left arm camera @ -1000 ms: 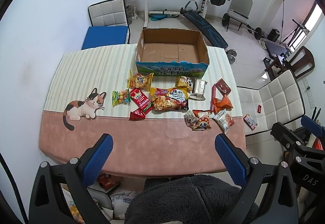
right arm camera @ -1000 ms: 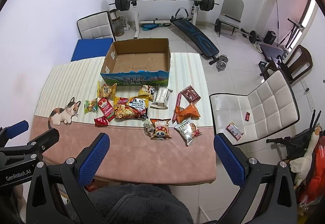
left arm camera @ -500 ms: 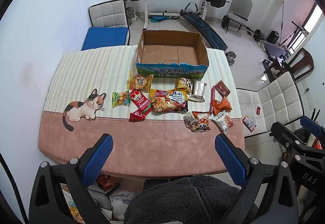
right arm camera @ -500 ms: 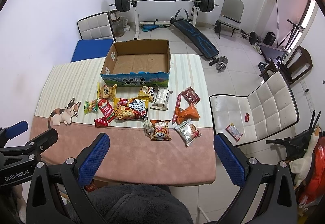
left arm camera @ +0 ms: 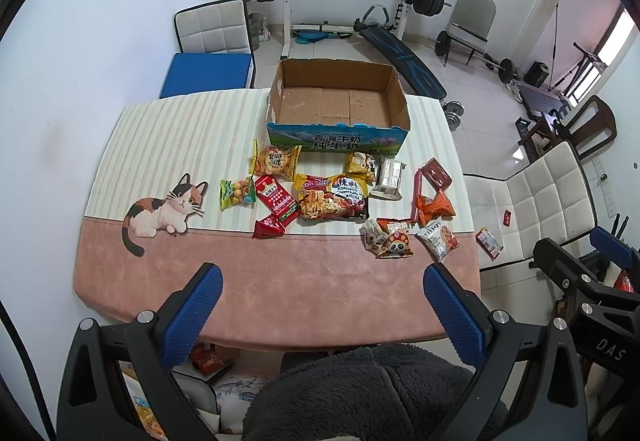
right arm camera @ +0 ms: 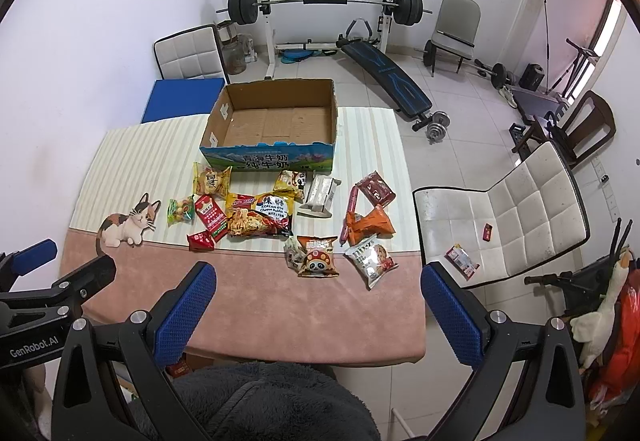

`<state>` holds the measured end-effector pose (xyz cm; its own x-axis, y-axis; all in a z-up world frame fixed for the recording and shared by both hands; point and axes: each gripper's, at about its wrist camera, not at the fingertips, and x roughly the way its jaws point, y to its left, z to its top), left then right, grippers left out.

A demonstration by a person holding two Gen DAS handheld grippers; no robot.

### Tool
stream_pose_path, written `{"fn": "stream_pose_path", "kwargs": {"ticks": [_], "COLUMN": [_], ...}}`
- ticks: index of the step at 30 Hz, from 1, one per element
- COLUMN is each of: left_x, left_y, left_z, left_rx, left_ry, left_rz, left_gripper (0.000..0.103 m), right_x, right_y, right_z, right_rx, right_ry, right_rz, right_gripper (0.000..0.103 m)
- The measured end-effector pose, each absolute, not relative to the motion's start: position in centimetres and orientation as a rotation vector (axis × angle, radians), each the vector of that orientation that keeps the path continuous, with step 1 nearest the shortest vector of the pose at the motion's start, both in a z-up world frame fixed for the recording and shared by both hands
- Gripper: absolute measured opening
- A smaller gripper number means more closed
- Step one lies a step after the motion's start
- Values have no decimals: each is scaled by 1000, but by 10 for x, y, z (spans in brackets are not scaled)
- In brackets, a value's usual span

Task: Organize snacks

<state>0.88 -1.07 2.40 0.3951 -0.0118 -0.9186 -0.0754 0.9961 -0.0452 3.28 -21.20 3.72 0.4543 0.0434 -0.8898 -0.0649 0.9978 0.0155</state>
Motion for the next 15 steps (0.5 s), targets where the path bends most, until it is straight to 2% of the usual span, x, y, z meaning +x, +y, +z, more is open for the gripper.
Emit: {"fn": "stream_pose_path", "kwargs": {"ticks": [15], "left_x": [7], "left_y": [-8], "left_z": [23], "left_rx": [-84], "left_ry": [1160], "left_rz": [37], "left_gripper": [103], "right_x": [33], "right_y": [-210], "right_z": [39], "right_rx": [-24], "right_ry": [1093], "right_rz": [76], "right_gripper": [103]}}
